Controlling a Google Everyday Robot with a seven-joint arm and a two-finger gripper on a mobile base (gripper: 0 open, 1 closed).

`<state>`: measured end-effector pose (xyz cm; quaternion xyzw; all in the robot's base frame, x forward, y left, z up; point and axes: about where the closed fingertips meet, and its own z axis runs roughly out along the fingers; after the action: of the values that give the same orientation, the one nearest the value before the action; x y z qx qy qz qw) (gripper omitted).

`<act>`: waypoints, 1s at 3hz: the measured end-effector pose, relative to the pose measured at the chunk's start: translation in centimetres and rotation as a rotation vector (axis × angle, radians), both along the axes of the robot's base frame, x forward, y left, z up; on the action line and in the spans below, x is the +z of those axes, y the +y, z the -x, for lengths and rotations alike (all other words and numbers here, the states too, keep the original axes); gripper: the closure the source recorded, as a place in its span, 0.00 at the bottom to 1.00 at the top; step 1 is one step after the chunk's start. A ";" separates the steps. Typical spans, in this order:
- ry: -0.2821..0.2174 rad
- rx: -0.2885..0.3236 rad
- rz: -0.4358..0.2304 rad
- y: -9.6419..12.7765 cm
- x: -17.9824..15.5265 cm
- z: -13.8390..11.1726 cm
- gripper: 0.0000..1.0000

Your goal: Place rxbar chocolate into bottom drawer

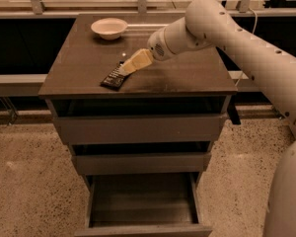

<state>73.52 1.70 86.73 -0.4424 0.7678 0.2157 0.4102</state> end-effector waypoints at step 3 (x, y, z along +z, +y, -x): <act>-0.090 0.190 -0.045 3.6 -3.0 4.9 0.00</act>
Offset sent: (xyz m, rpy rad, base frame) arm -0.0655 0.0336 -0.0322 0.0877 -0.1164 0.2733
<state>68.61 5.30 83.72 -0.5133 0.6980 0.2508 0.4317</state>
